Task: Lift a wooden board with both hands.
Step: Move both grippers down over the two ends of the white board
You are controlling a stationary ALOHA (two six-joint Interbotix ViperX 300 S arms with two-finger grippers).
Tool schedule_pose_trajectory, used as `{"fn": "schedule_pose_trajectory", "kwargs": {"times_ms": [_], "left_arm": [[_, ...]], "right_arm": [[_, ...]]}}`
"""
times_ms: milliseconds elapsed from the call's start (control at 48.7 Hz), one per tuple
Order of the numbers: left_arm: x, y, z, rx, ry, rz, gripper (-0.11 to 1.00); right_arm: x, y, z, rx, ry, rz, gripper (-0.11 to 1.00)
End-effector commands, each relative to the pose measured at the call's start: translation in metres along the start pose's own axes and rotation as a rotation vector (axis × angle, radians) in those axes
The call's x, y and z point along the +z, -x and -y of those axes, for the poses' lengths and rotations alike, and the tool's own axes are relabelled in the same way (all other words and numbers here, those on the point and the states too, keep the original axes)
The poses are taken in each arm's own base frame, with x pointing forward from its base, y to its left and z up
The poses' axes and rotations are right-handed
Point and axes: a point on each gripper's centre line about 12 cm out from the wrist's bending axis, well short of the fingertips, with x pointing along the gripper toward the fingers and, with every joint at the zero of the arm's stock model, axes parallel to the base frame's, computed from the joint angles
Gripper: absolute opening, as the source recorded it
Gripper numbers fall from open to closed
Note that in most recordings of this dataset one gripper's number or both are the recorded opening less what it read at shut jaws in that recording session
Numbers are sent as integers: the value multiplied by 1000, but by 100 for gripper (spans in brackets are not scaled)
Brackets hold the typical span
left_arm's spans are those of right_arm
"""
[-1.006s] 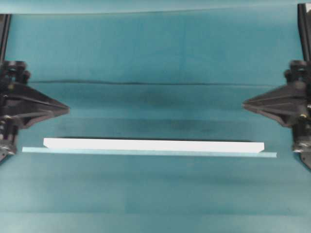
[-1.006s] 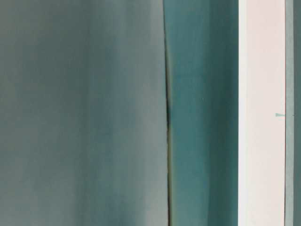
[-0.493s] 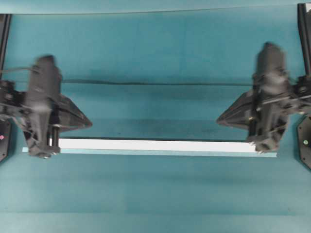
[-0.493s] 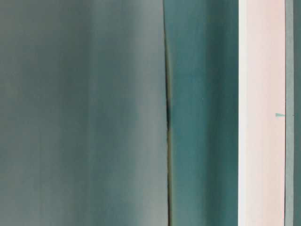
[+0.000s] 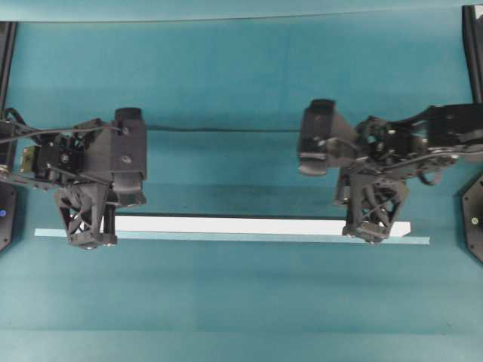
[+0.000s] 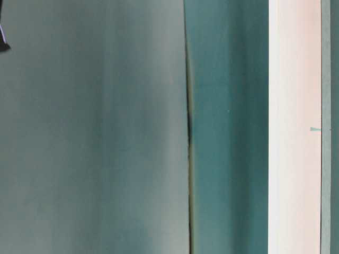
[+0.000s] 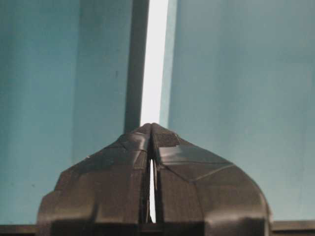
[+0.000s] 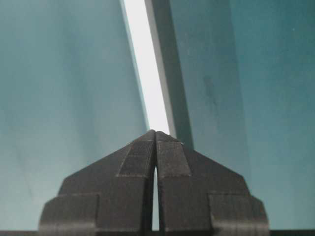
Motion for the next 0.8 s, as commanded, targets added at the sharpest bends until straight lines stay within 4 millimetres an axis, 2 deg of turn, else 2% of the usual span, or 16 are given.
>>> {"fn": "schedule_pose_trajectory", "kwargs": {"times_ms": [0,185,308,369,431,534,616,698,780], "left_arm": [[8,4,2,-3,-28,20,-2],[0,-4,0,4,-26,-47,-2],[-1,-5,-1,6,-21,-60,5],[-1,-5,-2,8,-16,-58,15],[-3,-6,-4,11,-14,-64,30],[-5,-9,-4,12,-11,-75,62],[-9,-14,-3,12,-14,-98,86],[-12,-19,-3,13,-12,-118,98],[-15,-27,-3,14,-9,-138,98]], "right_arm": [[7,0,-2,1,32,15,0],[7,-4,-2,1,38,6,0],[4,-7,-1,2,38,-10,10],[4,-8,-1,0,38,-6,22],[3,-9,-1,0,35,-8,38],[1,-15,0,-2,31,-23,69],[-2,-22,-1,-6,41,-47,88],[-5,-29,-1,-9,44,-68,95],[-7,-36,-1,-11,40,-82,94]]}}
